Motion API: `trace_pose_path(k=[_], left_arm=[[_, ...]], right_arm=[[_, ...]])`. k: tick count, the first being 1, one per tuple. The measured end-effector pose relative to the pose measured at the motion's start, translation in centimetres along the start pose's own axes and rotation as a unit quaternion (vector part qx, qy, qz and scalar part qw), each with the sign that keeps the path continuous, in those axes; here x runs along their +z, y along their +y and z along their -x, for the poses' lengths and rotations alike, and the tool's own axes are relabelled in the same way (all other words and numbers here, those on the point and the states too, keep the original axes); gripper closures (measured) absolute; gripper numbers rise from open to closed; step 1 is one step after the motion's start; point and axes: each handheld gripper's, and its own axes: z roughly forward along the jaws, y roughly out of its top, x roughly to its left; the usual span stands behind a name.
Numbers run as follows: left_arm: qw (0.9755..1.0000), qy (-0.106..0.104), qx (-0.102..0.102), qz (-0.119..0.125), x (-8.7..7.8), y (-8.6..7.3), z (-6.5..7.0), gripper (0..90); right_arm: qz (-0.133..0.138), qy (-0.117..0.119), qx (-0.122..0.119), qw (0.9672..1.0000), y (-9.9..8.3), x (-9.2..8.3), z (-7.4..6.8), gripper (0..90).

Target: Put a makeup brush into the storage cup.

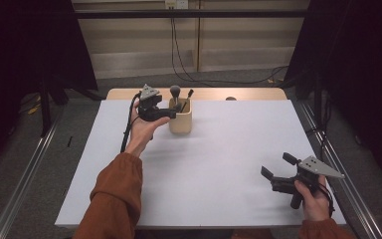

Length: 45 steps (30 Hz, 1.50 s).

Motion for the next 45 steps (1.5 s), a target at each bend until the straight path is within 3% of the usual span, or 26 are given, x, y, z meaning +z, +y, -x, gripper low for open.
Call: trace_pose_path(k=[9, 14, 18, 29, 34, 36, 45], left_arm=[[0.9999, -0.008, -0.009, 0.006, -1.5, -0.1, 0.0, 5.0], [0.9999, -0.010, -0.002, 0.012, -2.2, -0.2, -0.1, 3.3], [0.9996, -0.015, -0.015, 0.019, -3.0, -0.6, -0.3, 3.2], [0.9998, -0.006, 0.000, 0.020, -5.4, -0.9, 0.0, 3.3], [0.9995, -0.014, 0.011, 0.026, -6.7, -1.1, 0.4, 3.3], [0.9994, -0.020, 0.004, 0.029, -7.2, -1.2, 0.4, 3.3], [0.9995, -0.010, 0.003, 0.028, -9.5, -2.2, 1.0, 3.2]], right_arm=[[0.000, -0.001, 0.000, 1.0000, 0.0, 0.0, 0.0, 0.0], [0.001, -0.002, 0.001, 1.0000, 0.0, 0.1, 0.0, 0.0], [0.001, -0.004, 0.003, 1.0000, 0.0, 0.0, 0.0, 0.0], [0.002, -0.006, 0.001, 1.0000, 0.0, -0.2, -0.2, 0.0], [0.002, -0.004, 0.000, 1.0000, 0.1, -0.2, -0.4, 0.0], [0.002, -0.003, -0.002, 1.0000, 0.1, -0.2, -0.4, 0.0], [0.000, -0.002, -0.006, 1.0000, 0.2, -0.1, -0.6, 0.0]])
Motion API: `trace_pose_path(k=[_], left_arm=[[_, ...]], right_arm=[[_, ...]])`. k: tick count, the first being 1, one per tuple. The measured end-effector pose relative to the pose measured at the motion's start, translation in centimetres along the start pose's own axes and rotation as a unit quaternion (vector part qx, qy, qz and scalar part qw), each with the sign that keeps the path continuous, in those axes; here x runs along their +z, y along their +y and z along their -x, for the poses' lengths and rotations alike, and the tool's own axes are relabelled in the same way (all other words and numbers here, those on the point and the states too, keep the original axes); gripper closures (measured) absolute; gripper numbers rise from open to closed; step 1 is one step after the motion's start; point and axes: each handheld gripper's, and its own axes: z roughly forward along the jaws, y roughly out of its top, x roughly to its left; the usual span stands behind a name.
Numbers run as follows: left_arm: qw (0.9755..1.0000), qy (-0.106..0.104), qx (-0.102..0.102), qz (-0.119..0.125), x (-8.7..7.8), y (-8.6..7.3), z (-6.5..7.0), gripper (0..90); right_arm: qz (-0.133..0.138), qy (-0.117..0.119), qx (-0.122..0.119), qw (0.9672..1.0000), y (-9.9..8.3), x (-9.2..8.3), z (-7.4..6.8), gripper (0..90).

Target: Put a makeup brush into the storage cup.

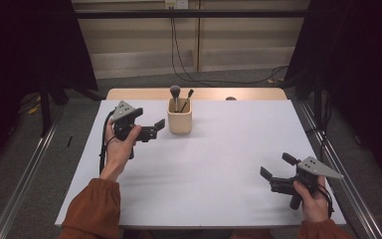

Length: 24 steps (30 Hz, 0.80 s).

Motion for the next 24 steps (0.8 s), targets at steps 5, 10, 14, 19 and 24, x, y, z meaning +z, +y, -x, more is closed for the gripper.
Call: trace_pose_path(k=[5, 10, 14, 19, 24], left_arm=[[0.9999, -0.007, 0.008, 0.002, -1.0, -0.3, 0.5, 3.2], [0.9999, -0.009, 0.005, 0.004, -1.8, -0.7, 0.7, 2.9], [0.9999, -0.007, 0.007, 0.001, -2.8, -1.7, 1.0, 3.2], [1.0000, -0.006, 0.007, 0.004, -3.9, -2.1, 0.9, 3.3], [0.9999, -0.005, 0.012, -0.002, -5.1, -2.5, 1.1, 3.4]], right_arm=[[-0.001, 0.001, 0.001, 1.0000, 0.0, 0.1, -0.1, 0.0], [0.000, 0.000, 0.001, 1.0000, 0.0, 0.0, 0.0, 0.0], [0.000, 0.002, 0.000, 1.0000, 0.0, 0.0, -0.1, 0.0], [0.000, 0.001, -0.001, 1.0000, 0.0, 0.0, -0.1, 0.0], [0.000, 0.000, -0.001, 1.0000, 0.0, 0.0, -0.1, 0.0]])
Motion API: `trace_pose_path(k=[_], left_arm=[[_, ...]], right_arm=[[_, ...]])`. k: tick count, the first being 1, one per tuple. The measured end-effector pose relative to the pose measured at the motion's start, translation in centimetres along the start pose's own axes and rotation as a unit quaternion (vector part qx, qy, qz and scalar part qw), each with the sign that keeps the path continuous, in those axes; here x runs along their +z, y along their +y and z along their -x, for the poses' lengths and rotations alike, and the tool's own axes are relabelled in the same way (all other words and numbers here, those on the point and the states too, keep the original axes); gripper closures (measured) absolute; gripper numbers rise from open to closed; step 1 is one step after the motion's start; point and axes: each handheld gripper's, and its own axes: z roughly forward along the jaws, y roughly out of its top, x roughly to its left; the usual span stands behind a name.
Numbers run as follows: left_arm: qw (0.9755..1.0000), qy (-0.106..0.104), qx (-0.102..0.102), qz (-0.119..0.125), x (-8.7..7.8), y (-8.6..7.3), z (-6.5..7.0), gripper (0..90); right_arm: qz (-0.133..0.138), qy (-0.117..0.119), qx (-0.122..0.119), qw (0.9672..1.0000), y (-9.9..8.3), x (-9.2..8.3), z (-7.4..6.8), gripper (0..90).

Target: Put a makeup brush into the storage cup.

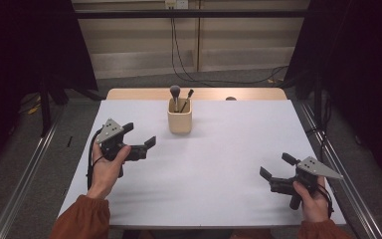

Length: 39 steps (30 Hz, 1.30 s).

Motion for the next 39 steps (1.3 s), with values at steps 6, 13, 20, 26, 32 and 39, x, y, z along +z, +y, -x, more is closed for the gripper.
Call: trace_pose_path(k=[6, 13, 20, 26, 32, 39], left_arm=[[0.9999, 0.007, 0.007, 0.000, -1.1, -0.7, 0.4, 3.4], [0.9999, 0.014, -0.003, 0.004, -1.9, -1.6, 0.3, 3.8], [1.0000, 0.006, -0.003, -0.002, -3.3, -2.2, 0.4, 3.6], [0.9999, 0.014, -0.002, -0.002, -4.8, -2.9, 0.6, 3.3], [0.9999, 0.014, -0.001, -0.009, -5.8, -4.0, 0.9, 3.4], [0.9996, 0.026, -0.006, -0.005, -7.3, -4.9, 0.6, 3.4]], right_arm=[[0.000, -0.001, 0.000, 1.0000, 0.0, -0.1, 0.0, 0.0], [0.001, -0.002, 0.000, 1.0000, 0.0, -0.1, 0.0, 0.0], [0.001, -0.004, 0.001, 1.0000, 0.0, -0.2, 0.0, 0.0], [0.001, -0.005, -0.001, 1.0000, -0.1, -0.3, -0.1, 0.0], [0.002, -0.009, 0.001, 1.0000, -0.1, -0.4, 0.0, 0.0], [0.002, -0.010, 0.002, 0.9999, -0.2, -0.6, 0.0, 0.0]])
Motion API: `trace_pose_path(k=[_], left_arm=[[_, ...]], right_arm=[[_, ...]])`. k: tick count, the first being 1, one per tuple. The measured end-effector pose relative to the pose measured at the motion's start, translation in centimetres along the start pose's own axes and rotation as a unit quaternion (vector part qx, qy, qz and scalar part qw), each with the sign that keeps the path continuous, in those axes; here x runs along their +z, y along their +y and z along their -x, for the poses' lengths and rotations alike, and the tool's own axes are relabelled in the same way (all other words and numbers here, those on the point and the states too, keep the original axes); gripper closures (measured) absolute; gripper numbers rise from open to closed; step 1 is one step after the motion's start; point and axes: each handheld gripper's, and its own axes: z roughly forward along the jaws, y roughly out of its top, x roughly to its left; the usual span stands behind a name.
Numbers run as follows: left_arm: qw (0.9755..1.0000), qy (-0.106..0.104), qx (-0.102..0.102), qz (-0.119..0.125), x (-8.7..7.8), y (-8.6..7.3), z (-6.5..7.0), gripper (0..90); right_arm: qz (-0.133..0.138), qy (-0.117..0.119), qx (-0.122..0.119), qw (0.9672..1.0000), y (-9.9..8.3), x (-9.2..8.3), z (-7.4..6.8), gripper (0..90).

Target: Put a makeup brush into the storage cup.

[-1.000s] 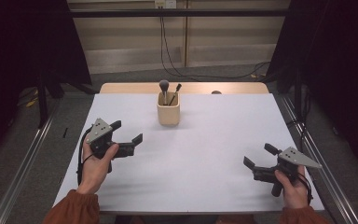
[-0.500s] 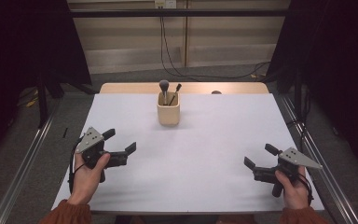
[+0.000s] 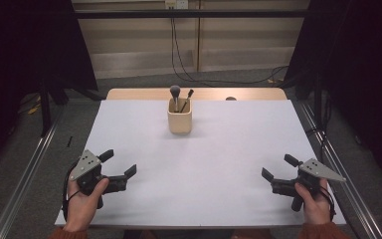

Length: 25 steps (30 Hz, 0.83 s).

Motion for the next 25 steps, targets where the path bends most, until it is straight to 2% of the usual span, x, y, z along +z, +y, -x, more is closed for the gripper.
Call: trace_pose_path(k=[1, 4, 6, 9, 13, 14, 15, 17, 21, 25], left_arm=[[1.0000, 0.002, -0.005, 0.002, -0.1, -0.2, -0.1, 3.5], [1.0000, 0.004, 0.006, 0.002, -0.7, -0.6, -0.1, 3.7], [0.9999, 0.013, 0.002, 0.008, -1.0, -0.9, -0.1, 3.3], [0.9998, 0.013, -0.006, 0.012, -1.3, -1.2, -0.2, 3.3], [0.9992, 0.030, 0.002, 0.025, -1.9, -1.2, -0.5, 3.5], [0.9990, 0.034, -0.003, 0.029, -2.1, -1.3, -0.5, 3.6], [0.9992, 0.031, -0.003, 0.026, -2.1, -1.4, -0.5, 3.6], [0.9990, 0.042, -0.003, 0.017, -2.0, -1.6, -0.2, 3.6], [0.9993, 0.033, -0.006, 0.018, -2.0, -1.5, -0.3, 3.6], [0.9992, 0.035, -0.009, 0.015, -1.9, -1.6, -0.4, 3.6]], right_arm=[[-0.001, 0.000, -0.002, 1.0000, 0.0, 0.0, 0.0, 0.0], [0.000, -0.001, 0.000, 1.0000, 0.0, 0.0, 0.0, 0.0], [0.000, -0.002, 0.001, 1.0000, 0.0, -0.1, 0.0, 0.0], [-0.001, -0.004, 0.000, 1.0000, 0.0, -0.1, 0.0, 0.0], [0.001, -0.003, 0.000, 1.0000, 0.0, -0.2, 0.0, 0.0], [0.000, -0.003, 0.000, 1.0000, 0.0, -0.2, 0.0, 0.0], [0.000, -0.004, 0.000, 1.0000, 0.0, -0.3, 0.0, 0.0], [0.001, -0.004, -0.001, 1.0000, 0.0, -0.3, 0.0, 0.0], [0.000, -0.005, -0.002, 1.0000, -0.1, -0.4, 0.0, 0.0], [0.000, -0.002, -0.005, 1.0000, -0.1, -0.3, -0.1, 0.0]])
